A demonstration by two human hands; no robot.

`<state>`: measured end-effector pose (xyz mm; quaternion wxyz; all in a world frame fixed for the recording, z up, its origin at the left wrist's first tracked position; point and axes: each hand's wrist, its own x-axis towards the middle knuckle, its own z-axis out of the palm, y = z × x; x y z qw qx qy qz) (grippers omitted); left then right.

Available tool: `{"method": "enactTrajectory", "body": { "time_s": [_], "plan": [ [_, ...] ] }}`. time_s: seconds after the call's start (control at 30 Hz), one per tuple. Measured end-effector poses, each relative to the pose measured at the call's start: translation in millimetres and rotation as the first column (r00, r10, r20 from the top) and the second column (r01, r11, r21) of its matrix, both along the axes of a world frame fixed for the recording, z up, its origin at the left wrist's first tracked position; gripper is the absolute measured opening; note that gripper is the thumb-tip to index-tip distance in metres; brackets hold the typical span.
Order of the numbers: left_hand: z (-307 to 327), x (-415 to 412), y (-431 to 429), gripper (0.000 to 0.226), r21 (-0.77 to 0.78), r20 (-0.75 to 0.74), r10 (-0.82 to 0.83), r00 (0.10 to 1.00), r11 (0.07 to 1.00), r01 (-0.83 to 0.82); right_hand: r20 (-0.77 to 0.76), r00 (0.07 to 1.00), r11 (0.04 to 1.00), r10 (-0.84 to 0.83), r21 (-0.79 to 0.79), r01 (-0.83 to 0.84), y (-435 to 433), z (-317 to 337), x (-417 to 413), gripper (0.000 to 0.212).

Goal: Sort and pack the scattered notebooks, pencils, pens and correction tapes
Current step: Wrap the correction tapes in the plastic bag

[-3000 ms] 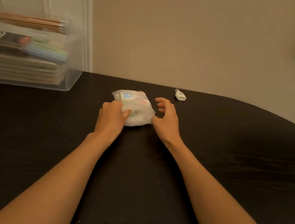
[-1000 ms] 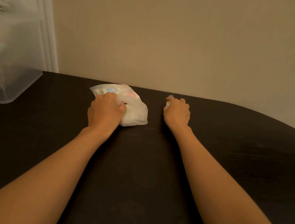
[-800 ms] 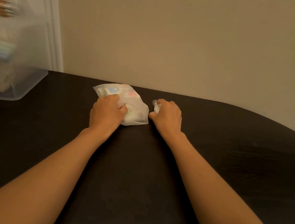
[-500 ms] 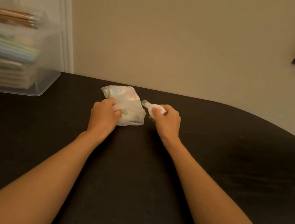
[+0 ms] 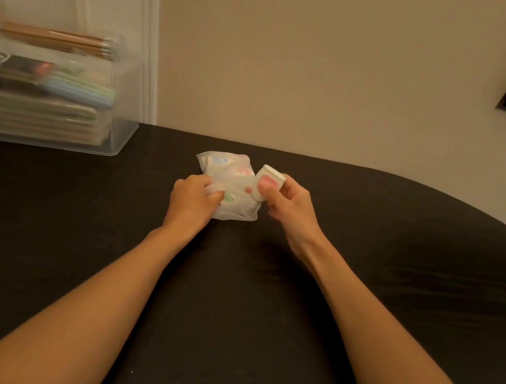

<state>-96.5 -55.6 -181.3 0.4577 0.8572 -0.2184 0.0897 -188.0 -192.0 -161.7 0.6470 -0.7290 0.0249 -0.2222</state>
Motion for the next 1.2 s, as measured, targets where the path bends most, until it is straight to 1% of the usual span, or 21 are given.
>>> {"method": "enactTrajectory", "body": {
  "time_s": [0.07, 0.1, 0.17, 0.2, 0.23, 0.27, 0.33, 0.4, 0.43, 0.53, 0.57, 0.6, 0.63, 0.67, 0.73, 0.8, 0.87, 0.9, 0.93, 1.03, 1.2],
  "plan": [
    [1, -2, 1, 0.030, -0.015, 0.009, 0.001, 1.000, 1.000, -0.001, 0.013, 0.999, 0.949, -0.030, -0.313, 0.033, 9, 1, -1, 0.005],
    [1, -3, 2, 0.029, -0.024, 0.011, 0.004, 1.000, 1.000, -0.003, 0.009, 0.999, 0.871, -0.048, -0.489, 0.046, 12, -1, -1, 0.007],
    [2, -4, 3, 0.023, -0.039, 0.010, 0.013, 1.000, 0.999, -0.013, 0.027, 0.992, 0.595, -0.124, -0.798, 0.096, 14, -5, 0, 0.022],
    [2, -3, 3, 0.021, -0.045, 0.009, 0.019, 1.000, 0.999, -0.019, 0.044, 0.988, 0.441, -0.148, -0.891, 0.106, 14, -6, 0, 0.027],
    [3, -3, 3, 0.019, -0.049, 0.005, 0.023, 1.000, 0.999, -0.023, 0.050, 0.986, 0.320, -0.157, -0.942, 0.099, 15, -7, -1, 0.029],
    [3, -3, 2, 0.019, -0.048, 0.003, 0.026, 1.000, 0.998, -0.026, 0.050, 0.986, 0.235, -0.158, -0.968, 0.087, 15, -8, -1, 0.028],
    [2, -4, 1, 0.019, -0.038, 0.012, 0.029, 1.000, 0.999, -0.028, 0.052, 0.983, 0.109, -0.177, -0.991, 0.072, 18, -10, -1, 0.035],
    [1, -4, 1, 0.022, -0.022, 0.057, 0.035, 0.998, 0.999, -0.034, 0.043, 0.976, 0.044, -0.213, -0.998, 0.053, 22, -12, 1, 0.048],
    [1, -4, 2, 0.024, -0.018, 0.083, 0.041, 0.996, 0.999, -0.040, 0.052, 0.973, 0.025, -0.226, -0.998, 0.059, 23, -12, 2, 0.046],
    [2, -5, 4, 0.022, 0.008, 0.158, 0.055, 0.986, 0.998, -0.057, 0.084, 0.956, -0.010, -0.282, -0.996, 0.085, 24, -7, 5, 0.018],
    [2, -6, 4, 0.020, 0.021, 0.188, 0.050, 0.981, 0.998, -0.055, 0.109, 0.948, 0.012, -0.297, -0.993, 0.118, 23, -6, 6, 0.018],
    [2, -7, 4, 0.018, 0.032, 0.218, 0.040, 0.975, 0.998, -0.048, 0.122, 0.941, 0.073, -0.315, -0.986, 0.152, 23, -7, 7, 0.024],
    [3, -8, 4, 0.017, 0.038, 0.246, 0.026, 0.969, 0.999, -0.036, 0.112, 0.938, 0.191, -0.327, -0.965, 0.182, 24, -7, 8, 0.029],
    [4, -9, 4, 0.016, 0.037, 0.270, 0.013, 0.963, 0.999, -0.024, 0.078, 0.941, 0.347, -0.330, -0.917, 0.198, 27, -7, 8, 0.031],
    [4, -9, 3, 0.014, 0.028, 0.300, 0.003, 0.954, 1.000, -0.011, -0.047, 0.953, 0.645, -0.299, -0.746, 0.165, 33, -7, 10, 0.029],
    [3, -6, 3, 0.012, 0.025, 0.309, 0.007, 0.951, 1.000, -0.015, -0.189, 0.960, 0.837, -0.206, -0.543, 0.072, 37, -8, 14, 0.029],
    [2, -4, 3, 0.010, -0.013, 0.303, 0.011, 0.953, 1.000, -0.008, -0.295, 0.953, 0.966, -0.067, -0.259, -0.012, 39, -6, 18, 0.019],
    [2, -3, 3, 0.012, -0.046, 0.290, 0.002, 0.957, 0.999, 0.012, -0.310, 0.950, 0.990, -0.027, -0.139, -0.018, 39, -6, 19, 0.013],
    [2, -3, 3, 0.015, -0.074, 0.272, -0.021, 0.962, 0.996, 0.043, -0.307, 0.951, 0.997, -0.036, -0.078, 0.013, 38, -6, 20, 0.012],
    [1, -3, 1, 0.019, -0.049, 0.260, -0.123, 0.958, 0.989, 0.140, -0.258, 0.948, 0.981, -0.188, -0.100, 0.168, 33, -10, 22, 0.023],
    [-3, 2, -1, 0.017, 0.099, 0.307, -0.184, 0.934, 0.982, 0.161, -0.168, 0.912, 0.926, -0.375, -0.126, 0.357, 22, -15, 25, 0.021]
  ]
}}
